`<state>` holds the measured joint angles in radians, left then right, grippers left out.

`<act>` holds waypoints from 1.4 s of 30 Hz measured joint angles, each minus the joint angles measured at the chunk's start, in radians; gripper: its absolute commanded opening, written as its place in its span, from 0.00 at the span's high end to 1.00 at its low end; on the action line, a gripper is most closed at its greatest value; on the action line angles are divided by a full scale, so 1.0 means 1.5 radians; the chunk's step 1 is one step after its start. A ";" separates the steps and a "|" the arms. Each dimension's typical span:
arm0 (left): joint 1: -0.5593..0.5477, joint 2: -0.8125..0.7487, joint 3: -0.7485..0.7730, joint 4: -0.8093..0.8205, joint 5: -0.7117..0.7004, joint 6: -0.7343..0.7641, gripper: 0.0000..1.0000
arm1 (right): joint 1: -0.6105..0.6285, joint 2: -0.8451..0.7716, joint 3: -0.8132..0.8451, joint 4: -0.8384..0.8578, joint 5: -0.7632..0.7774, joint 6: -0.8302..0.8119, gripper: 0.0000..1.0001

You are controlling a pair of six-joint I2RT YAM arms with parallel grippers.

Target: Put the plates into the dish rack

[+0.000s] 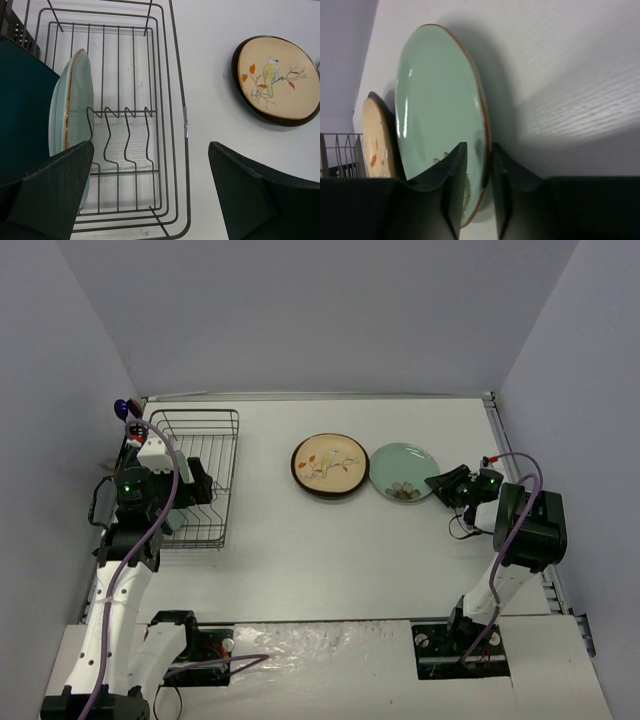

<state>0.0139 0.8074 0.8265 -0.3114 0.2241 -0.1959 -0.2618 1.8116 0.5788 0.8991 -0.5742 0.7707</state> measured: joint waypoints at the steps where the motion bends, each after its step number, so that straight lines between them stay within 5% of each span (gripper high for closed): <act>1: 0.000 0.000 0.000 0.001 0.001 0.000 0.03 | 0.000 0.004 0.000 0.000 0.002 0.001 0.91; 3: -0.007 0.000 0.000 0.002 0.003 -0.001 0.03 | 0.000 0.009 -0.001 -0.001 0.004 0.002 1.00; 13: -0.054 0.002 0.001 0.002 0.037 -0.050 0.03 | -0.007 -0.069 -0.029 -0.075 0.018 0.031 1.00; 28: -0.293 0.129 0.056 0.107 0.025 -0.243 0.03 | -0.017 -0.307 -0.041 -0.257 0.046 0.045 1.00; 42: -0.407 0.320 0.146 0.223 0.010 -0.348 0.03 | 0.052 -0.362 -0.041 -0.134 -0.130 0.172 1.00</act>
<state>-0.5966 1.2878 1.0449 0.0232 0.2388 -0.7184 -0.1831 1.2687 0.5179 0.6975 -0.7688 1.0285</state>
